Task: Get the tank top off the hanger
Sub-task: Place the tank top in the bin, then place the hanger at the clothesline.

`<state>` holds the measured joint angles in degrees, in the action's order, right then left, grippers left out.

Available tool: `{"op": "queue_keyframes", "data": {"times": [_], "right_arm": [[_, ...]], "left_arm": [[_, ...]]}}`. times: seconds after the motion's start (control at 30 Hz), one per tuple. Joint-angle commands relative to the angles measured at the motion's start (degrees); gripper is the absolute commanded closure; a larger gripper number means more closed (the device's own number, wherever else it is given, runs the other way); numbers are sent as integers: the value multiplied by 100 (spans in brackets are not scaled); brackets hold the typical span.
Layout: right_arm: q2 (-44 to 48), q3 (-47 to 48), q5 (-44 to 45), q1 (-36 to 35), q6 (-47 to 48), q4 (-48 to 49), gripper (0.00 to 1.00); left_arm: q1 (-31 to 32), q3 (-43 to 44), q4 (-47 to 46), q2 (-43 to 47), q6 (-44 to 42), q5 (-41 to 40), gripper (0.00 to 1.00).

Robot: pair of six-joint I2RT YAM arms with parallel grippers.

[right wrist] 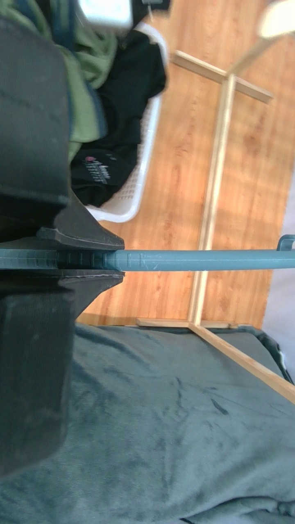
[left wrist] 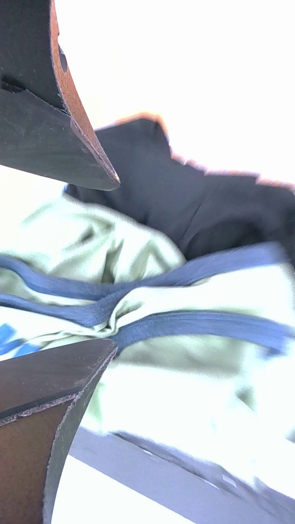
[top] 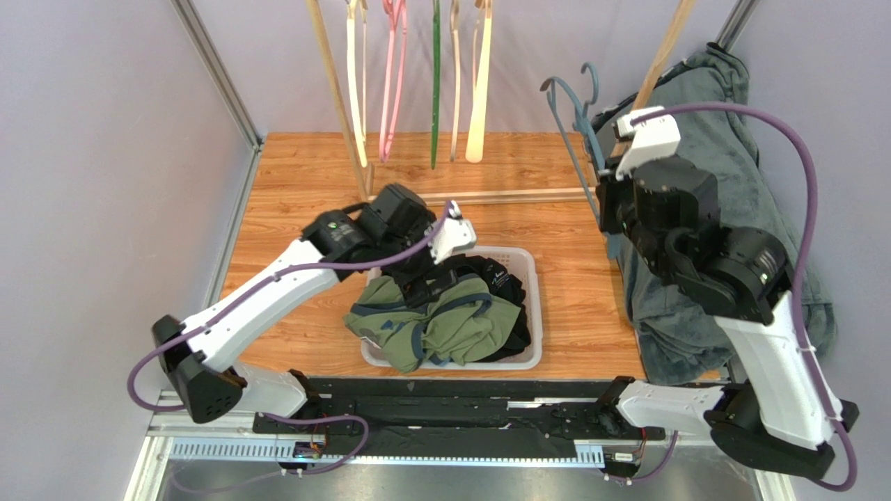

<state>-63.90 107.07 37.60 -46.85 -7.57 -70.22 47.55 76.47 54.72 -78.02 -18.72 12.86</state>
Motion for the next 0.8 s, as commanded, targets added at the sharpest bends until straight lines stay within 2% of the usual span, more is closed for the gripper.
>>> {"op": "queue_keyframes", "data": {"times": [0.0,0.27,0.43,0.57,0.77], "right_arm": [[-437,603,-700,666,493,860,100],[-1335,2009,-1264,1476,705,1230,100],[-1897,2704,-1940,2162,512,1335,100],[-2249,2846,-2222,2539,397,1423,100],[-2355,2750,-2451,2699,397,1792,100]], "left_arm": [[18,1429,662,787,115,137,1],[17,2565,1005,1333,123,507,1],[26,2540,1050,1605,53,682,1],[17,2522,1155,1772,-88,683,1],[17,2479,1190,1904,-167,656,1]]}}
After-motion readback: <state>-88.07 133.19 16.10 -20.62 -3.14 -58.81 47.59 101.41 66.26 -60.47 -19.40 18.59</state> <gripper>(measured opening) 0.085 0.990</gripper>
